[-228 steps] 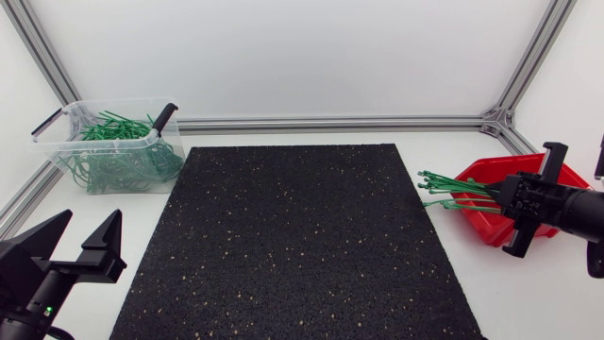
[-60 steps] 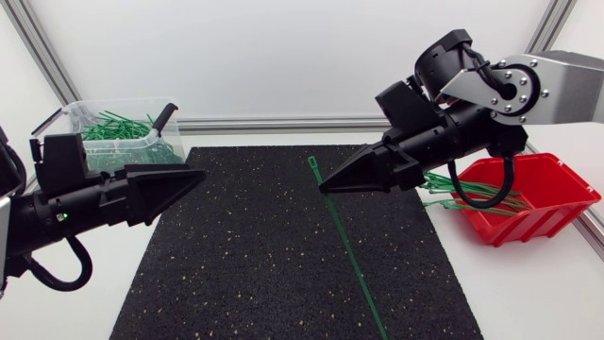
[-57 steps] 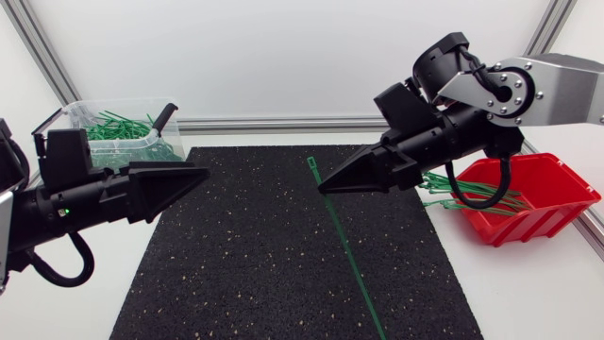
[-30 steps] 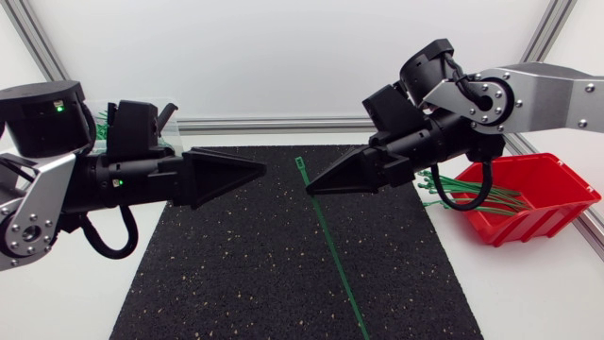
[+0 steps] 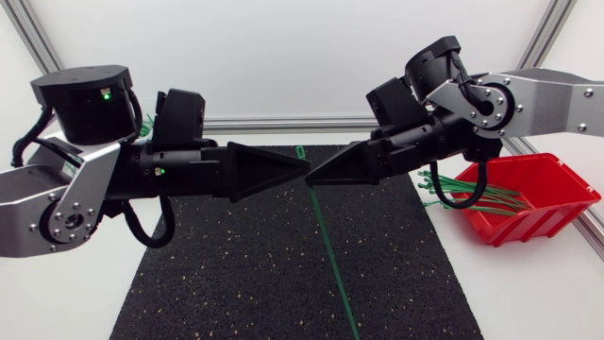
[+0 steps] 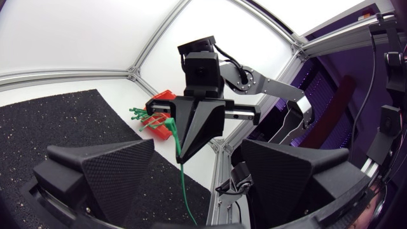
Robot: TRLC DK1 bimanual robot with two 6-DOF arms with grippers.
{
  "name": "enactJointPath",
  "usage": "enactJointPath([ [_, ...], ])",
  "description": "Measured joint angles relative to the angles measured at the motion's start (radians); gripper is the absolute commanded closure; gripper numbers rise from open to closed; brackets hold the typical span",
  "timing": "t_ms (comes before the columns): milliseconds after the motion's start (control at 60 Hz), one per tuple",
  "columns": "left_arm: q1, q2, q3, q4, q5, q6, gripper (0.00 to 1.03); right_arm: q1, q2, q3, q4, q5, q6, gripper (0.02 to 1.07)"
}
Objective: Take a green cable tie from the red box, thread the tail through the head to close it, then place it in the transparent bin on the left.
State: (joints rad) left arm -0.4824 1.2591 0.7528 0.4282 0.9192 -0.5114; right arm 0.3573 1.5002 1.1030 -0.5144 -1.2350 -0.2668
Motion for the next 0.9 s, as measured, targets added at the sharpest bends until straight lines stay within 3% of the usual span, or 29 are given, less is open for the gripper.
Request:
enactJointPath([
  [133, -0.003, 0.001, 0.000, 0.018, 0.000, -0.017, 0.32, -0.013, -0.003, -0.018, 0.043, -0.011, 0.042, 1.01],
  [150, -0.003, 0.002, 0.000, 0.018, 0.000, -0.019, 0.39, -0.013, -0.003, -0.020, 0.047, -0.011, 0.047, 1.01],
  [183, -0.003, 0.005, 0.000, 0.020, 0.000, -0.026, 0.42, -0.013, -0.003, -0.022, 0.053, -0.016, 0.059, 1.01],
  [367, -0.003, 0.019, 0.000, 0.034, 0.000, -0.042, 0.45, -0.013, -0.003, -0.025, 0.074, -0.023, 0.084, 1.01],
  [433, -0.003, 0.023, 0.000, 0.042, 0.000, -0.043, 0.53, -0.013, -0.003, -0.025, 0.074, -0.023, 0.085, 1.01],
  [600, -0.006, 0.038, 0.000, 0.050, 0.000, -0.046, 0.61, -0.013, -0.003, -0.026, 0.074, -0.024, 0.085, 1.01],
  [817, -0.018, 0.060, 0.000, 0.056, 0.000, -0.046, 0.62, -0.012, -0.004, -0.026, 0.074, -0.026, 0.088, 1.01],
  [900, -0.018, 0.063, 0.002, 0.056, 0.000, -0.046, 0.67, -0.012, -0.004, -0.027, 0.078, -0.026, 0.088, 1.01],
])
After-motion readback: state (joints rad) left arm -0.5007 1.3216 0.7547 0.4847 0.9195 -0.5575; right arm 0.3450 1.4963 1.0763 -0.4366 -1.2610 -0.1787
